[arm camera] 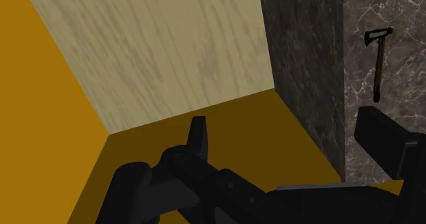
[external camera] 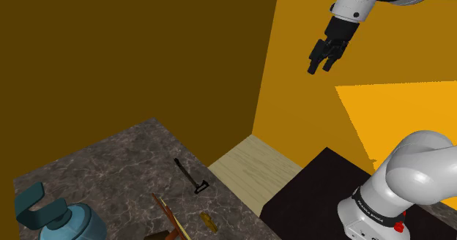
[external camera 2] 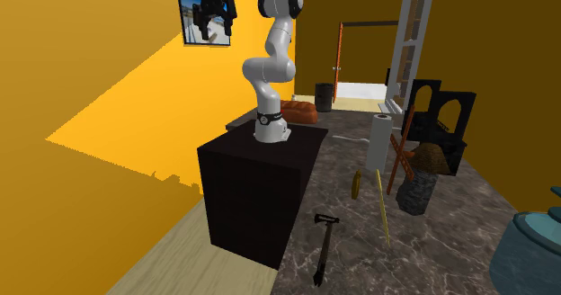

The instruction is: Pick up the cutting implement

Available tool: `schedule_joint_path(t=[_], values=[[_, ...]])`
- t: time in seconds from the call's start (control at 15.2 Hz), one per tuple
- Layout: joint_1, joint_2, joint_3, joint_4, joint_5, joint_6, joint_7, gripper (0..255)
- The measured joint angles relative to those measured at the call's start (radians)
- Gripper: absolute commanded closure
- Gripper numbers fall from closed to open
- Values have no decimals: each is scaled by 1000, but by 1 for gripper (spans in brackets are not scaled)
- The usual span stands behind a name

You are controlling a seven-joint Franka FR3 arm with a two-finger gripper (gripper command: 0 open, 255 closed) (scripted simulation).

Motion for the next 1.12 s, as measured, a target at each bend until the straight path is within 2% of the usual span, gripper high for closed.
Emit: schedule_joint_path(t=[0.26, 0.73, 1.12], values=[[12, 34, 26, -19, 13, 47, 21, 0], [55, 158, 123, -73, 53, 209, 101, 0], [91, 326, 213, -61, 74, 352, 182, 0]])
